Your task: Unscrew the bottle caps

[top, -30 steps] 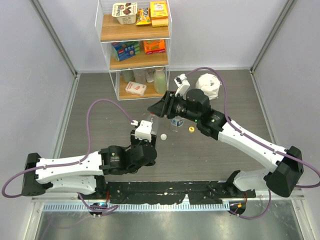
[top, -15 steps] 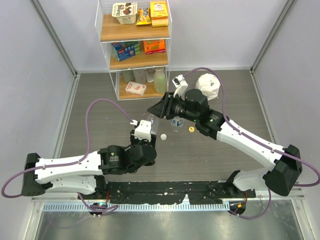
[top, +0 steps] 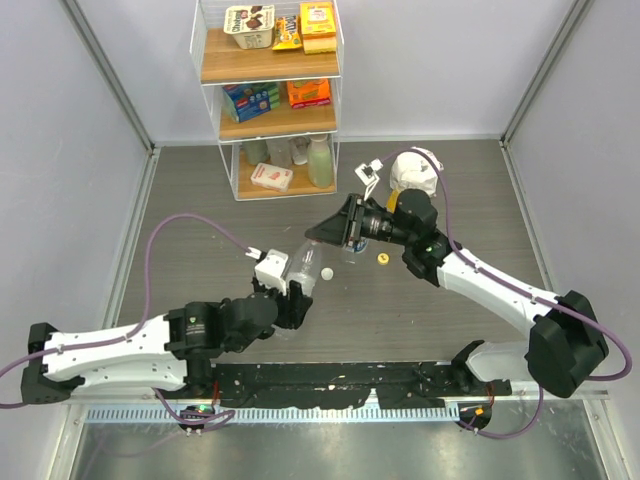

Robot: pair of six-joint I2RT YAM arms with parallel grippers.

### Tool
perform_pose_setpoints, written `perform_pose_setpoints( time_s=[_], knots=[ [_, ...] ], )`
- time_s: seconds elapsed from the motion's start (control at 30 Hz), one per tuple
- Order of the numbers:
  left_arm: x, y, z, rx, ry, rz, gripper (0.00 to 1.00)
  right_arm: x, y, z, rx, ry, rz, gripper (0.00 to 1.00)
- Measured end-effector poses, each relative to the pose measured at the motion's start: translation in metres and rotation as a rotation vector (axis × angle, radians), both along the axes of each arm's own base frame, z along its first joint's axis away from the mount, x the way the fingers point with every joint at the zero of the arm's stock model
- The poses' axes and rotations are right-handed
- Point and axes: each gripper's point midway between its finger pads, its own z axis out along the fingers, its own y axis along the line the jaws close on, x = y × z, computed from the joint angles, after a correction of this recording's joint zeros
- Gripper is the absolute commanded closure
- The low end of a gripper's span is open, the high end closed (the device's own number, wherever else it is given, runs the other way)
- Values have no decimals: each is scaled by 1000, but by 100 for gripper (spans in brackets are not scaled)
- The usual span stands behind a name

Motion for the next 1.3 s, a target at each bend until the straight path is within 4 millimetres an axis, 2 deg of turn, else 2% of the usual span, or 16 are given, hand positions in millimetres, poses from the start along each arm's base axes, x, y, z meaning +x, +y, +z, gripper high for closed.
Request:
perform_pose_setpoints(
  time_s=[0.13,0.33,0.47,0.53,0.57,0.6,0.63,0.67,0.7,0.77,0.83,0.93,1.03,1.2,1.3],
  knots=[
    [-13,-6,10,-111,-7,-100,100,-15,-5,12,78,-35,104,98],
    [-29,-18,37,-288,-36,-224,100,-40,-10,47,223,-153,233,98],
    [-35,-25,49,-340,-47,-269,100,-51,-14,64,306,-205,290,98],
    [-36,-27,50,-347,-47,-279,100,-52,-15,66,324,-209,302,94],
    [-36,-28,50,-347,-46,-281,100,-52,-16,67,331,-210,306,83],
    [-36,-30,50,-347,-46,-282,100,-52,-17,68,334,-210,308,75],
    [-36,-31,49,-345,-44,-282,100,-52,-17,68,336,-208,308,58],
    [-36,-32,48,-344,-44,-282,100,-51,-18,67,337,-208,306,51],
    [-35,-34,47,-341,-43,-281,100,-51,-19,66,337,-207,302,37],
    [-35,-35,42,-322,-36,-279,100,-47,-20,66,339,-198,284,22],
    [-35,-35,32,-284,-22,-281,100,-41,-22,69,341,-204,245,14],
    [-35,-36,12,-206,6,-279,100,-33,-28,76,324,-223,156,7],
    [-35,-34,-2,-149,25,-275,100,-22,-33,79,274,-229,52,6],
    [-28,-33,2,-125,14,-236,100,8,-42,77,149,-210,-143,4],
    [-21,-31,5,-97,2,-193,100,26,-47,64,54,-166,-241,2]
  ],
)
